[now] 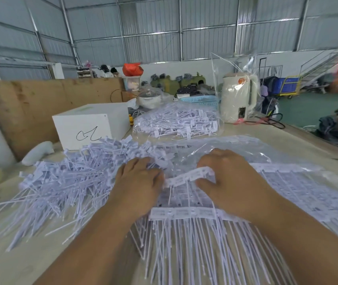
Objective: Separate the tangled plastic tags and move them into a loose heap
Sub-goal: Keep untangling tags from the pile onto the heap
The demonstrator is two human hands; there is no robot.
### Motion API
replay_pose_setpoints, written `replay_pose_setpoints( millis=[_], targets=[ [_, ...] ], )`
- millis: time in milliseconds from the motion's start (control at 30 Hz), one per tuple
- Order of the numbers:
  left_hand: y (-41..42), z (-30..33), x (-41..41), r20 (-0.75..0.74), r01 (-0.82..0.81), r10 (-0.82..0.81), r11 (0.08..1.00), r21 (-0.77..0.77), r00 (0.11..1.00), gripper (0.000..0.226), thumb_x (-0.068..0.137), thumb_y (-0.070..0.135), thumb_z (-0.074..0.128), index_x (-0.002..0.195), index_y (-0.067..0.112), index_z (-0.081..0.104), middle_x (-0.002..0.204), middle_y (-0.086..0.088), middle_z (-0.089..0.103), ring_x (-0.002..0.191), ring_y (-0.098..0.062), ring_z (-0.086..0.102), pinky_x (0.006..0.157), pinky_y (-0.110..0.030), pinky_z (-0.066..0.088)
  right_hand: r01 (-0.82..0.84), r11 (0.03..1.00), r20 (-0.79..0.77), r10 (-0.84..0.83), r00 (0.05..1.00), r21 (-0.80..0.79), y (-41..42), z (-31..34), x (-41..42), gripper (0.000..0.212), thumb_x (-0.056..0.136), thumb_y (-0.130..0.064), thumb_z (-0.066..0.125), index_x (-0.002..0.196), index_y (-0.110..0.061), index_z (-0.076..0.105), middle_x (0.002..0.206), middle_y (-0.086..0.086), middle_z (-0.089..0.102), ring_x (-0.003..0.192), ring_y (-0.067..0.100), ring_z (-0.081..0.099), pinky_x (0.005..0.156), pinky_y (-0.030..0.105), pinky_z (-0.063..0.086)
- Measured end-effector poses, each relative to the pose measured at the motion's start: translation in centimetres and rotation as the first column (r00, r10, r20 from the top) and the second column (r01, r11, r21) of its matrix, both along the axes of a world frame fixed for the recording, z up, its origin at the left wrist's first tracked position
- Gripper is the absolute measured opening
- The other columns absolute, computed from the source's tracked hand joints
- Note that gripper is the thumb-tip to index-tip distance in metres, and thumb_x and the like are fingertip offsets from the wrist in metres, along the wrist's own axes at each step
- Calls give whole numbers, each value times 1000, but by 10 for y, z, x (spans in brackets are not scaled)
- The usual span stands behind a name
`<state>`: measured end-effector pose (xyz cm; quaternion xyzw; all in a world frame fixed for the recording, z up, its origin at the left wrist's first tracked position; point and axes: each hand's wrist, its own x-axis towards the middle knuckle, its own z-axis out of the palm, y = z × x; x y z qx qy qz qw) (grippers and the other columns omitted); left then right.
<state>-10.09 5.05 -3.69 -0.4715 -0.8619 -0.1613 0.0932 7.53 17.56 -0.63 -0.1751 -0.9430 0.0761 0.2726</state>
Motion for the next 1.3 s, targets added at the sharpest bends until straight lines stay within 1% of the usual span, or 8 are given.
replay_pose_setpoints(
  millis=[100, 200, 300, 400, 567, 767, 1000, 1300],
  targets=[
    [-1, 5, 0, 180, 51, -57, 998, 38, 982, 56, 102, 44, 20, 129, 16, 61, 148, -7, 44, 139, -23, 33, 115, -39, 23, -60, 994, -154, 45, 987, -92, 3, 11, 6, 6, 91, -31, 64, 93, -27, 59, 90, -9, 57, 82, 11, 54, 71, 30, 40],
    [-4, 12, 9, 423, -21, -173, 909, 416, 890, 48, 103, 47, 36, 75, 17, 62, 75, 10, 58, 73, -4, 55, 70, -24, 41, -113, 977, -268, 62, 961, -180, 8, 16, 10, 14, 91, -30, 64, 83, -29, 53, 80, -9, 55, 69, 5, 51, 57, 27, 35],
    [-8, 22, 20, 498, -153, -234, 770, 619, 835, 52, 90, 69, 33, 83, 33, 70, 79, 33, 61, 77, 27, 51, 67, -3, 27, -146, 973, -330, 81, 940, -177, 7, 16, 12, 11, 90, -33, 62, 85, -29, 53, 75, -7, 54, 69, 9, 50, 57, 30, 40],
    [-10, 30, 28, 470, -109, -400, 660, 743, 787, 44, 83, 75, 38, 82, 46, 71, 89, 34, 67, 88, 19, 57, 78, -14, 34, -155, 975, -355, 90, 931, -158, 6, 15, 11, 11, 89, -37, 60, 89, -27, 54, 76, -7, 55, 68, 9, 51, 61, 32, 44],
    [-9, 36, 42, 471, -14, -550, 640, 768, 690, 28, 79, 47, 71, 90, 22, 65, 75, 0, 71, 72, -12, 65, 72, -25, 50, -181, 978, -359, 131, 924, -108, 6, 15, 11, 11, 94, -35, 58, 97, -25, 59, 79, -10, 56, 73, 8, 51, 65, 32, 44],
    [-13, 45, 54, 593, -84, -738, 602, 794, 323, 31, 61, 24, 76, 89, 16, 65, 61, -7, 61, 46, -16, 50, 45, -22, 43, -135, 990, -471, 97, 877, -48, 12, 13, 9, 24, 98, -35, 52, 105, -17, 65, 84, -9, 59, 76, 6, 49, 66, 18, 40],
    [-17, 49, 53, 580, -77, -741, 592, 802, 339, 5, 70, 22, 70, 71, 18, 73, 60, -8, 62, 43, -15, 49, 42, -23, 42, -114, 993, -613, 66, 787, -40, 8, 14, 9, 22, 96, -31, 53, 108, -16, 64, 80, -15, 55, 74, -1, 48, 65, 11, 36],
    [-16, 47, 52, 695, 99, -615, 771, 629, 373, 42, 82, 53, 64, 63, 17, 71, 60, -10, 65, 47, -18, 56, 48, -23, 47, -223, 969, -684, 91, 724, -108, 8, 29, 21, 10, 94, -31, 56, 97, -23, 62, 62, -11, 47, 57, 1, 45, 53, 9, 31]
  ],
)
